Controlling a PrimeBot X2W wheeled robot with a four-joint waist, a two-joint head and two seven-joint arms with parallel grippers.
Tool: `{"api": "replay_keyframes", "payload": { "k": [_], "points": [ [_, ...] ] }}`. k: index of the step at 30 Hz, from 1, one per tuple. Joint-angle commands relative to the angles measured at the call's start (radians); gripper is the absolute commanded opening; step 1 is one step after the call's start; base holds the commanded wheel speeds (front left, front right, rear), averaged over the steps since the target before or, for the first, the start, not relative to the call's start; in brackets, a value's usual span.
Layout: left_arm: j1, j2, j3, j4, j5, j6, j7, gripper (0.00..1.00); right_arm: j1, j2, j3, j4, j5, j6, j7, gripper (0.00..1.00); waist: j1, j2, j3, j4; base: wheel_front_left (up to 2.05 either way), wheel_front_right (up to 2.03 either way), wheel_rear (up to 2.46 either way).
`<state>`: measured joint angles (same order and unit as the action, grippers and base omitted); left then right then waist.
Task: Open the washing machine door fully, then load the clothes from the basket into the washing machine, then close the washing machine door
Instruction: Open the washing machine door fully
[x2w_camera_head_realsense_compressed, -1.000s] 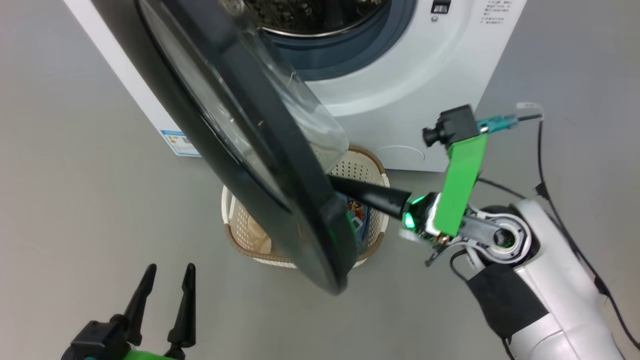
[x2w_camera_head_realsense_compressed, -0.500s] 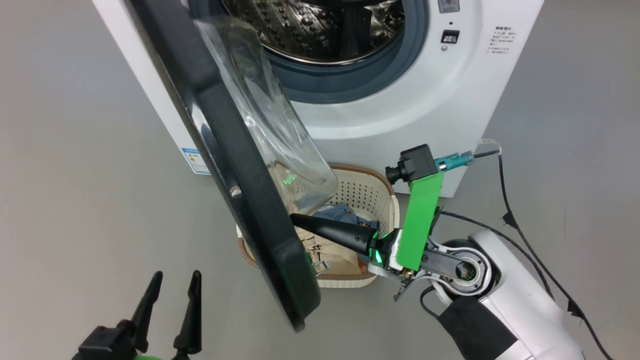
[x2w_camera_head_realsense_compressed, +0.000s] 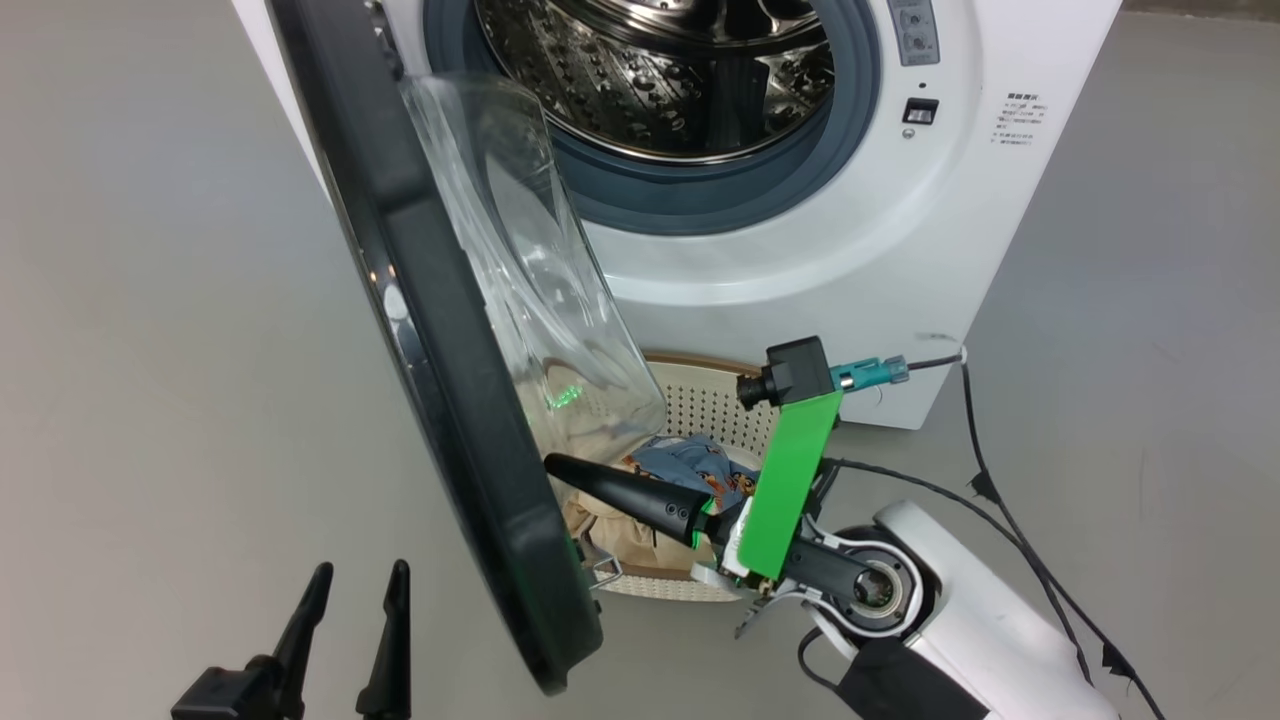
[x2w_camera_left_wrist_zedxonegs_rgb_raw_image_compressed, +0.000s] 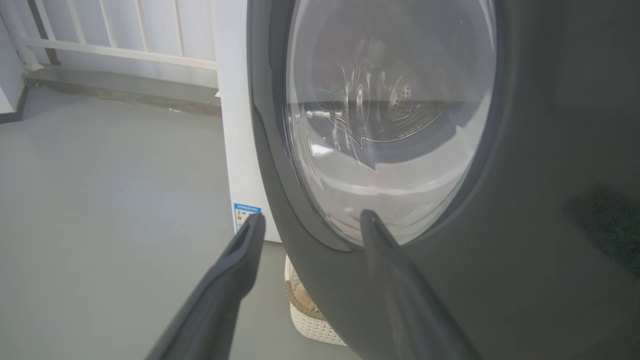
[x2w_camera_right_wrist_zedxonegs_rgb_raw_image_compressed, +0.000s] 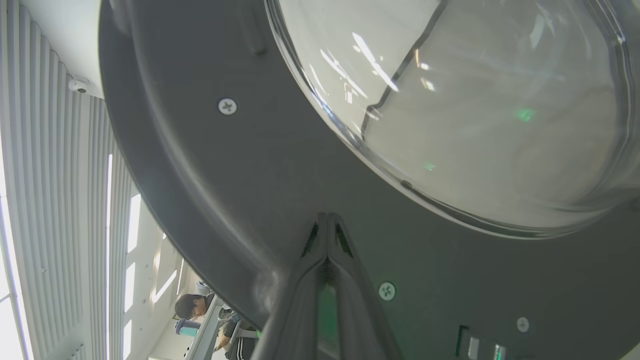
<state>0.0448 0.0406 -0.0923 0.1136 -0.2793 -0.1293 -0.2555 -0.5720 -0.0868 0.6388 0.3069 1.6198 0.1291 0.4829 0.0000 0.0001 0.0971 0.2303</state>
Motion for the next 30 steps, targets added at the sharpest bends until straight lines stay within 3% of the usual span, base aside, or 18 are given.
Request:
{"api": "replay_keyframes", "payload": {
  "k": [1,15,24,30],
  "points": [
    [-0.013,0.01,0.028,-0.02,-0.008,-0.001,-0.006,1.0,-0.01,0.036,0.034,-0.021,0.01,0.002,-0.015,0.0,0.0,-0.0001,-0.005,0.004,0.0,0.0,0.0],
    [-0.007,0.01,0.029,-0.016,-0.008,-0.001,-0.006,1.0,-0.017,0.036,0.105,0.0,0.049,0.002,-0.087,0.0,0.0,-0.0001,-0.033,0.0,0.0,0.0,0.0],
    [0.005,0.01,0.047,-0.017,-0.004,-0.001,-0.006,1.0,-0.003,0.036,0.044,-0.011,0.029,0.002,-0.116,0.0,0.0,-0.0001,-0.052,-0.025,0.0,0.0,0.0],
    [0.014,0.01,0.062,-0.018,-0.003,-0.001,-0.006,1.0,0.018,-0.004,-0.024,-0.057,-0.013,0.002,-0.13,0.0,0.0,-0.0001,-0.062,-0.045,0.0,0.0,0.0]
  ]
}}
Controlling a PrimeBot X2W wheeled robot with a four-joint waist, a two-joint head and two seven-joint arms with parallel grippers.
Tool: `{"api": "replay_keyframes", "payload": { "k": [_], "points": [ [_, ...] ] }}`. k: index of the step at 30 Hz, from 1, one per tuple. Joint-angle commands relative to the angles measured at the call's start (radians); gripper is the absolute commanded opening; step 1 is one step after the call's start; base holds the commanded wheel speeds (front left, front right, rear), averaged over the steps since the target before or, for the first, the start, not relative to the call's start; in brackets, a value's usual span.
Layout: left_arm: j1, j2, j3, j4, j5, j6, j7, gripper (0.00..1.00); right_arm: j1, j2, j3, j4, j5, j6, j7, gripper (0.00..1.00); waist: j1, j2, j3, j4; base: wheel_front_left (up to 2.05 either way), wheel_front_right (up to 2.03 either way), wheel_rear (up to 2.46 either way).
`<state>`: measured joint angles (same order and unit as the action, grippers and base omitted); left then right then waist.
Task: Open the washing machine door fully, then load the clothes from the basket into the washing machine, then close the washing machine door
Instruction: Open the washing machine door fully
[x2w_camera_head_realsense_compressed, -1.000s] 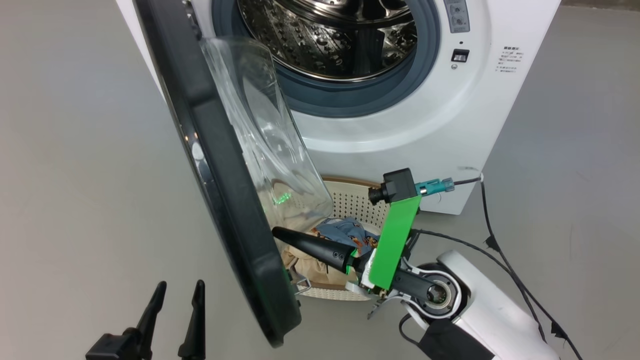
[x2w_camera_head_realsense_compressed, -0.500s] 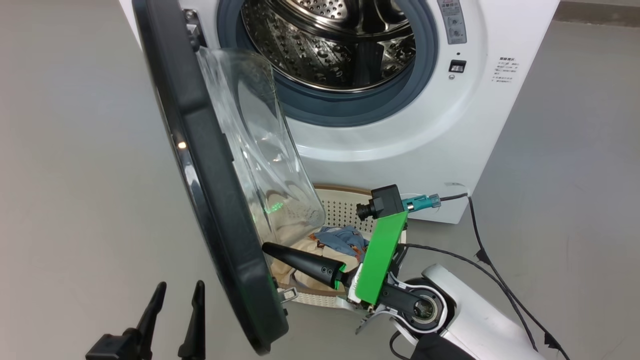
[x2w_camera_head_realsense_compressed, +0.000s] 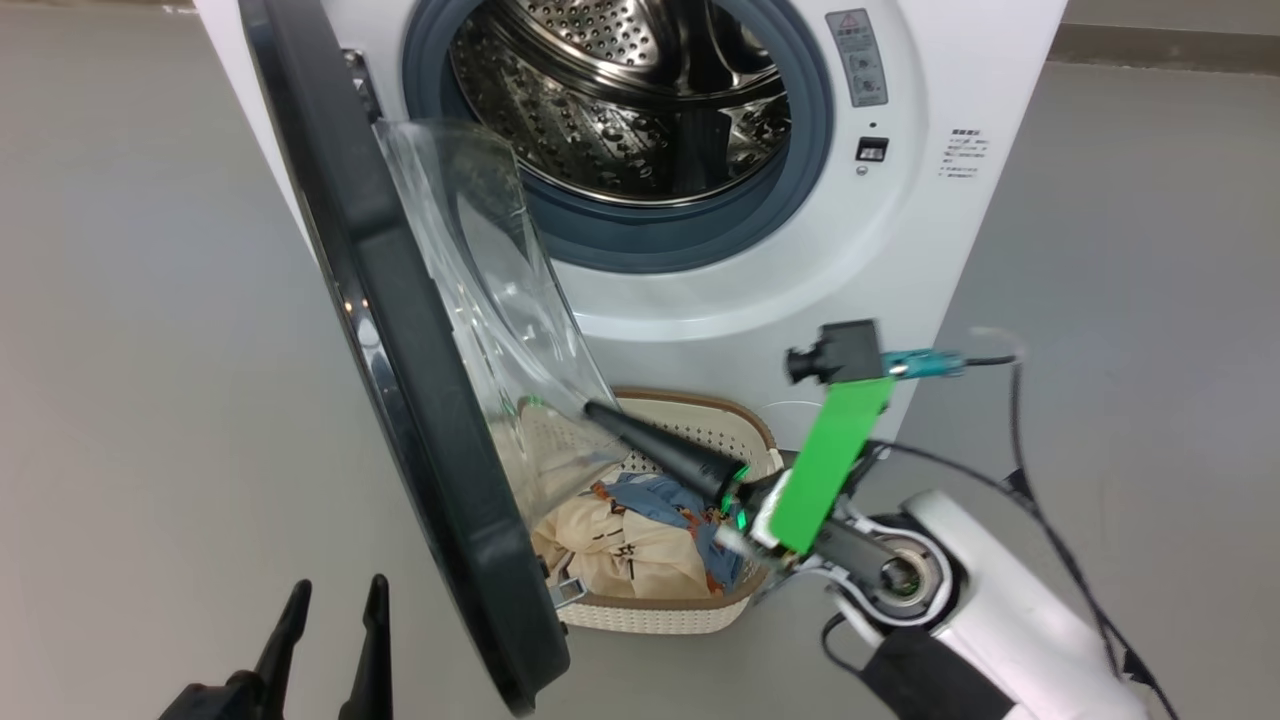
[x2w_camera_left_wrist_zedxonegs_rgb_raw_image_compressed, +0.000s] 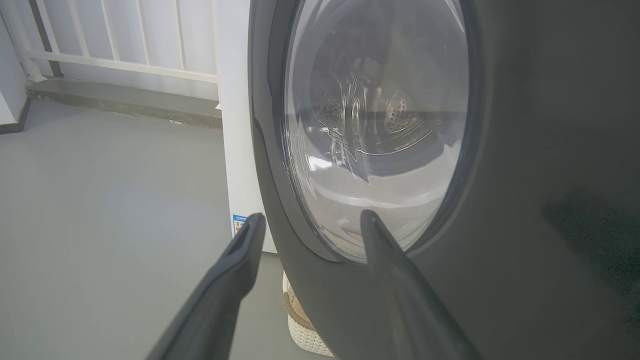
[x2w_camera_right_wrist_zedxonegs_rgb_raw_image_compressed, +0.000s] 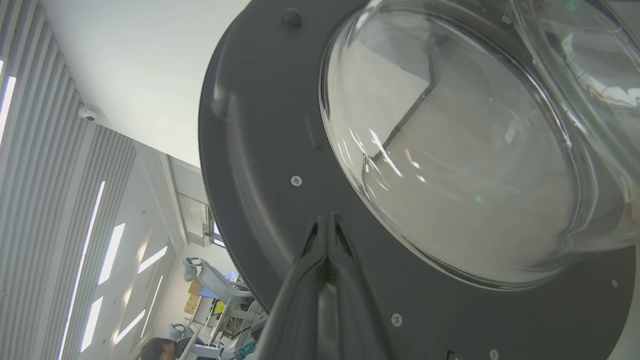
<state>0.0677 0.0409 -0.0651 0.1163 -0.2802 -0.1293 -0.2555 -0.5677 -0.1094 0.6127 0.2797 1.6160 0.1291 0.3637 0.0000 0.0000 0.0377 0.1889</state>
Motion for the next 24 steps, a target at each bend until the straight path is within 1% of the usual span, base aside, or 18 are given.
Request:
{"api": "replay_keyframes", "payload": {
  "k": [1,2,5,6,7,8,11,13,16,18,19,22,24],
  "points": [
    [-0.008,0.009,0.037,-0.022,-0.002,-0.001,-0.006,1.0,0.018,0.009,-0.007,-0.043,-0.02,0.002,-0.02,0.0,0.0,0.0,-0.003,-0.007,0.0,0.0,0.0],
    [-0.007,0.009,0.039,-0.022,-0.002,-0.001,-0.006,1.0,0.023,0.0,-0.015,-0.056,-0.03,0.002,-0.029,0.04,0.0,0.0,-0.004,-0.01,0.0,0.0,0.0],
    [-0.004,0.009,0.045,-0.024,-0.002,-0.001,-0.006,1.0,0.033,-0.037,-0.021,-0.099,-0.083,0.002,-0.075,0.53,0.0,0.0,-0.006,-0.019,0.0,0.0,0.0],
    [-0.004,0.009,0.046,-0.025,-0.002,-0.001,-0.006,1.0,0.038,-0.05,-0.021,-0.113,-0.098,0.002,-0.095,0.75,0.0,0.0,-0.007,-0.022,0.0,0.0,0.0],
    [-0.003,0.009,0.047,-0.025,-0.002,-0.001,-0.006,1.0,0.042,-0.067,-0.018,-0.127,-0.119,0.002,-0.119,0.91,0.0,0.0,-0.008,-0.024,0.0,0.0,0.0],
    [-0.002,0.009,0.049,-0.026,-0.001,-0.001,-0.006,1.0,0.044,-0.087,-0.012,-0.139,-0.148,0.002,-0.149,1.0,0.0,0.0,-0.008,-0.027,0.0,0.0,0.0],
    [0.0,0.009,0.053,-0.027,0.0,-0.001,-0.006,1.0,0.052,-0.151,0.017,-0.157,-0.244,0.002,-0.282,1.0,0.0,0.0,-0.013,-0.034,0.0,0.0,0.0],
    [0.003,0.009,0.055,-0.028,0.002,-0.001,-0.006,1.0,0.056,-0.202,0.045,-0.147,-0.32,0.002,-0.397,1.0,0.0,0.0,-0.016,-0.038,0.0,0.0,0.0],
    [0.008,0.009,0.059,-0.03,0.003,-0.001,-0.006,1.0,0.069,-0.268,0.085,-0.114,-0.382,0.002,-0.549,1.0,0.0,0.0,-0.019,-0.047,0.0,0.0,0.0],
    [0.01,0.009,0.062,-0.031,0.004,-0.001,-0.006,1.0,0.077,-0.304,0.107,-0.091,-0.409,0.002,-0.597,1.0,0.0,0.0,-0.02,-0.055,0.0,0.0,0.0],
    [0.01,0.009,0.062,-0.031,0.004,-0.001,-0.006,1.0,0.077,-0.304,0.107,-0.091,-0.409,0.002,-0.597,1.0,0.0,0.0,-0.02,-0.055,0.0,0.0,0.0],
    [0.013,0.009,0.066,-0.032,0.006,-0.001,-0.006,1.0,0.093,-0.347,0.096,-0.073,-0.45,0.002,-0.622,1.0,0.0,0.0,-0.021,-0.066,0.0,0.0,0.0],
    [0.014,0.009,0.07,-0.034,0.006,-0.001,-0.006,1.0,0.113,-0.354,0.03,-0.078,-0.488,0.002,-0.624,1.0,0.0,0.0,-0.021,-0.074,0.0,0.0,0.0]
  ]
}}
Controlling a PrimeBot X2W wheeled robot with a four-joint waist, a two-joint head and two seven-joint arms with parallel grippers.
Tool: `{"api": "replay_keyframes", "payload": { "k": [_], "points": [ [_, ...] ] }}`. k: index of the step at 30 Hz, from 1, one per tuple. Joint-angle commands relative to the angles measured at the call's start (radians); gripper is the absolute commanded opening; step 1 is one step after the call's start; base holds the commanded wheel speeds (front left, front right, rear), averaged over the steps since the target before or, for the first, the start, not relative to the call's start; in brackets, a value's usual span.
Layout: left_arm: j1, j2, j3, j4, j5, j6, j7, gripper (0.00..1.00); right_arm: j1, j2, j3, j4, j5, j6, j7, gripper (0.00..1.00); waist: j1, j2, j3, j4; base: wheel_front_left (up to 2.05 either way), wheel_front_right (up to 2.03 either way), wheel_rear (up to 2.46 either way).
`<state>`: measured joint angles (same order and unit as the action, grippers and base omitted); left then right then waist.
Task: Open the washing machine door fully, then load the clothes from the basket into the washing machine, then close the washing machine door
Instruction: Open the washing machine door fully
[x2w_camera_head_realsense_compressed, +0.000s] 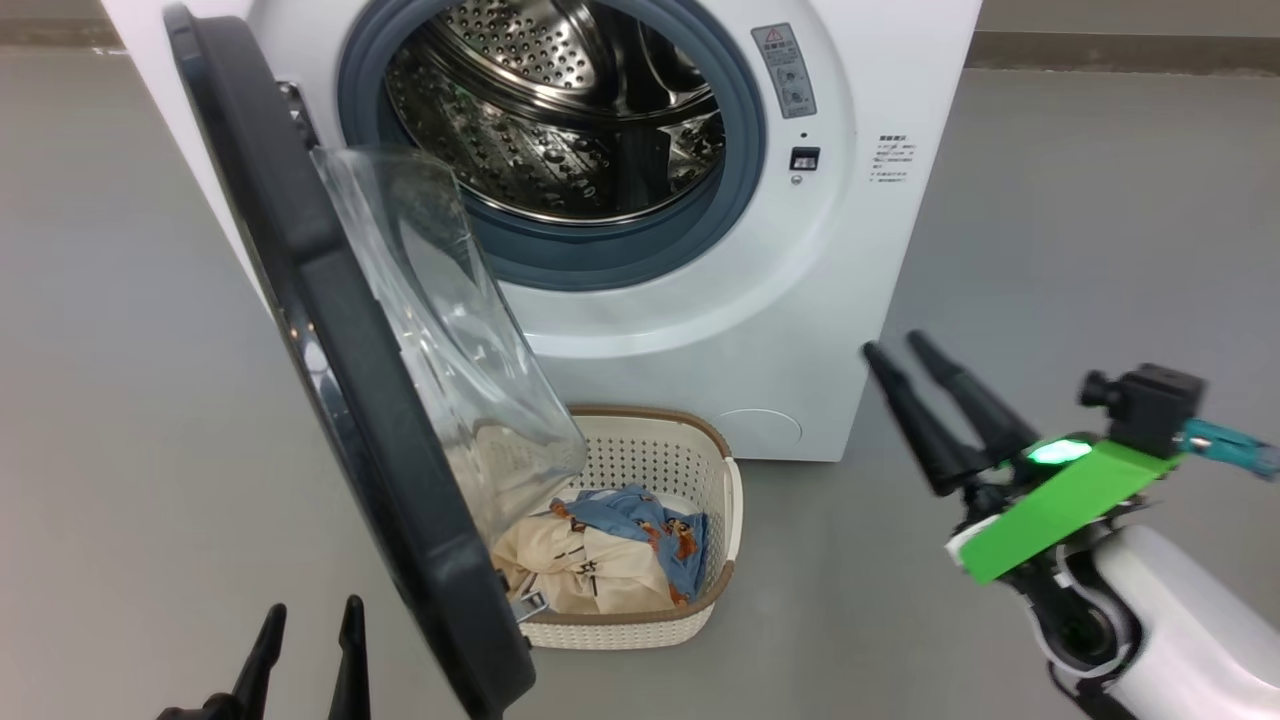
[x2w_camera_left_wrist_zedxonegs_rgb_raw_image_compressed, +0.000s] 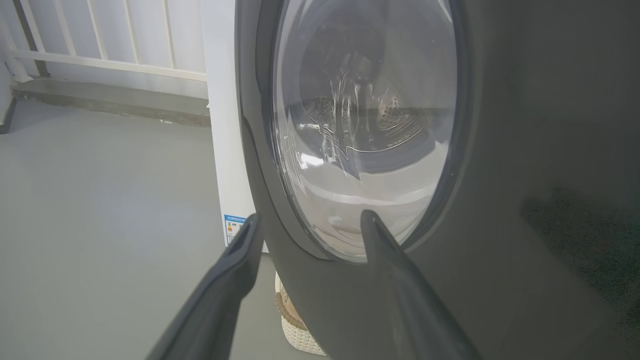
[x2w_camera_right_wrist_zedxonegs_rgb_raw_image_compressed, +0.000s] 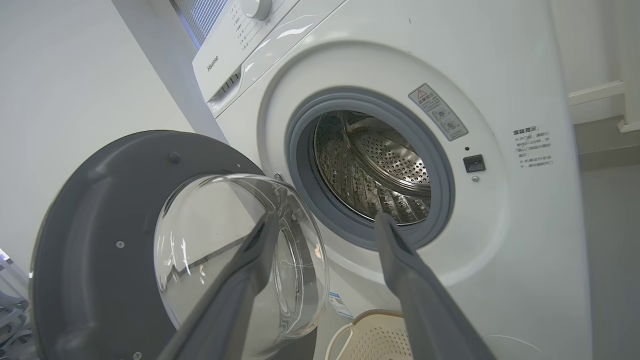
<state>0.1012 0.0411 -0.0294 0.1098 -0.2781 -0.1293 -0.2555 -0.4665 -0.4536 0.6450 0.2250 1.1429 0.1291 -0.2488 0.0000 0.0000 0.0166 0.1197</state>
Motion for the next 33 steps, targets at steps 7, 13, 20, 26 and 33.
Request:
{"api": "replay_keyframes", "payload": {
  "k": [7,13,20,26,33],
  "points": [
    [-0.016,0.009,0.037,-0.031,0.006,-0.001,-0.006,1.0,0.173,0.017,-0.246,-0.09,-0.247,0.002,-0.013,1.0,0.0,0.0,-0.004,-0.016,0.0,0.0,0.0],
    [-0.013,0.009,0.042,-0.034,0.008,-0.001,-0.006,1.0,0.333,0.077,-0.404,-0.137,-0.367,0.002,-0.013,1.0,0.0,0.0,-0.004,-0.012,0.0,0.0,0.0],
    [-0.012,0.009,0.051,-0.038,0.008,-0.001,-0.006,1.0,0.456,0.154,-0.514,-0.164,-0.516,0.002,-0.013,1.0,0.0,0.0,0.003,-0.017,0.0,0.0,0.0],
    [-0.016,0.009,0.05,-0.038,0.012,-0.001,-0.006,1.0,0.52,0.198,-0.59,-0.197,-0.651,0.002,-0.013,1.0,0.0,0.0,0.006,-0.018,0.0,0.0,0.0],
    [-0.017,0.009,0.062,-0.037,0.016,-0.001,-0.006,1.0,0.575,0.264,-0.672,-0.208,-0.724,0.002,-0.013,1.0,0.0,0.0,0.005,-0.014,0.0,0.0,0.0]
  ]
}}
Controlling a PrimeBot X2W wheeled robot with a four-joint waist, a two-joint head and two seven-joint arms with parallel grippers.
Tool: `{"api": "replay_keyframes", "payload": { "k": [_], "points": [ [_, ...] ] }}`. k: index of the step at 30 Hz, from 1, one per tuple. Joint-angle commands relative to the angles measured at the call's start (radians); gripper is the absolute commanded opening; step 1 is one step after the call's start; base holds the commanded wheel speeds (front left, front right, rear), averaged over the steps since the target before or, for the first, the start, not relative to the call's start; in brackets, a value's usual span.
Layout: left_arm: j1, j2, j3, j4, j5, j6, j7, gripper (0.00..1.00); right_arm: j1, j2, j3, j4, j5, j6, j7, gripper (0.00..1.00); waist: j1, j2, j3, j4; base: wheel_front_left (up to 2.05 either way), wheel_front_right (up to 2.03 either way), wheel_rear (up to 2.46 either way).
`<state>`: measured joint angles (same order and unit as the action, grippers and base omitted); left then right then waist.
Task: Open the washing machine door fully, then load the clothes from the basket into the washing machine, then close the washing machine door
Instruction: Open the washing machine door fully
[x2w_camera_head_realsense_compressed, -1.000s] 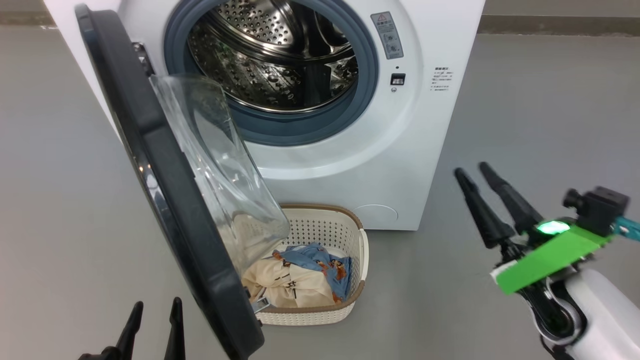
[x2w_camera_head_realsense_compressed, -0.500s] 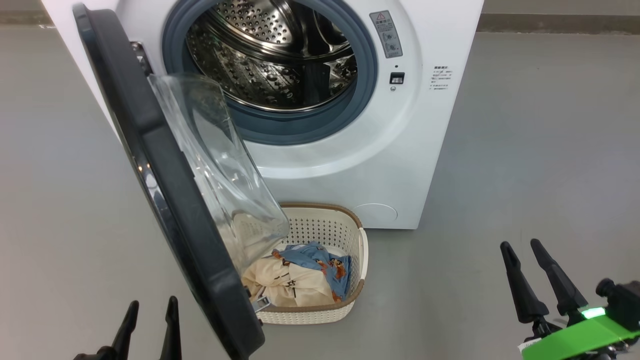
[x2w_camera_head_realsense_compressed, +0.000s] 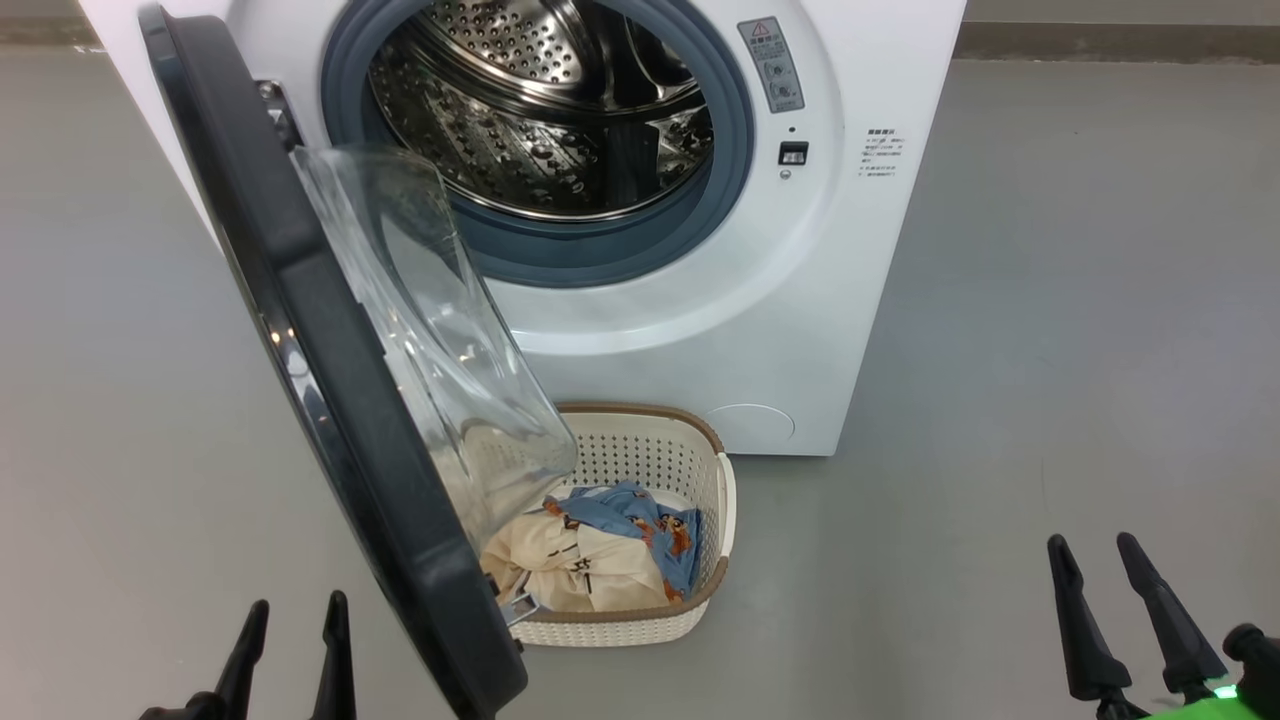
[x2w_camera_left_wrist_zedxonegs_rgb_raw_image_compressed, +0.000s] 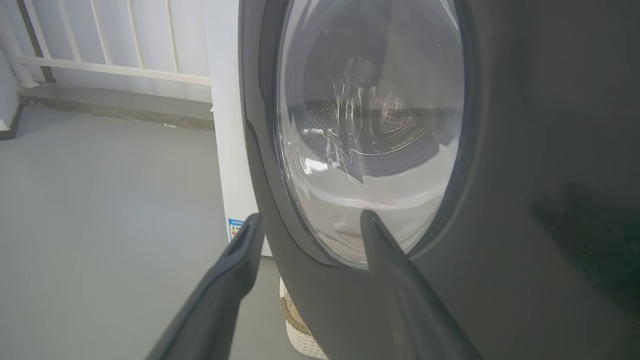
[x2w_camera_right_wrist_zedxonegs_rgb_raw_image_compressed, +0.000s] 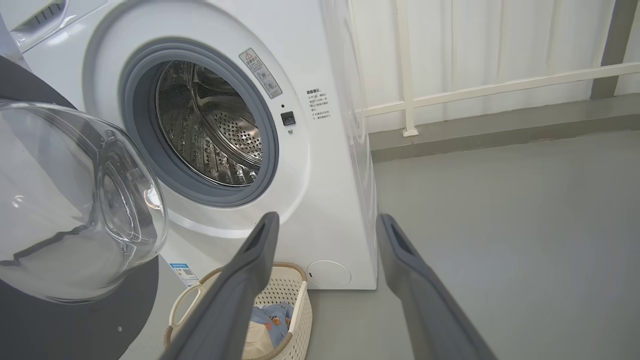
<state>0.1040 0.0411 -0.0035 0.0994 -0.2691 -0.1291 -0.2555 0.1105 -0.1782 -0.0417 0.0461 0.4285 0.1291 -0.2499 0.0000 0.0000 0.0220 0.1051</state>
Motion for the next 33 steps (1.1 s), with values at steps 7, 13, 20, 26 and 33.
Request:
{"api": "replay_keyframes", "payload": {
  "k": [7,13,20,26,33],
  "points": [
    [-0.015,0.009,0.036,-0.023,0.005,-0.002,-0.006,1.0,0.033,0.032,-0.03,-0.031,-0.033,0.002,-0.012,1.0,0.0,0.0,-0.006,0.0,0.0,0.0,0.0],
    [-0.01,0.009,0.034,-0.021,0.009,-0.002,-0.006,1.0,0.039,0.042,-0.043,-0.019,-0.051,0.002,-0.012,1.0,0.0,0.0,-0.011,-0.006,0.0,0.0,0.0],
    [-0.013,0.009,0.031,-0.021,0.011,-0.002,-0.006,1.0,0.039,0.047,-0.055,-0.001,-0.062,0.002,-0.012,1.0,0.0,0.0,-0.013,-0.003,0.0,0.0,0.0],
    [-0.009,0.009,0.03,-0.022,0.012,-0.002,-0.006,1.0,0.042,0.05,-0.06,0.019,-0.066,0.002,-0.012,1.0,0.0,0.0,-0.016,-0.002,0.0,0.0,0.0],
    [-0.012,0.009,0.029,-0.023,0.011,-0.002,-0.006,1.0,0.038,0.052,-0.07,0.035,-0.071,0.002,-0.012,1.0,0.0,0.0,-0.015,-0.001,0.0,0.0,0.0]
  ]
}}
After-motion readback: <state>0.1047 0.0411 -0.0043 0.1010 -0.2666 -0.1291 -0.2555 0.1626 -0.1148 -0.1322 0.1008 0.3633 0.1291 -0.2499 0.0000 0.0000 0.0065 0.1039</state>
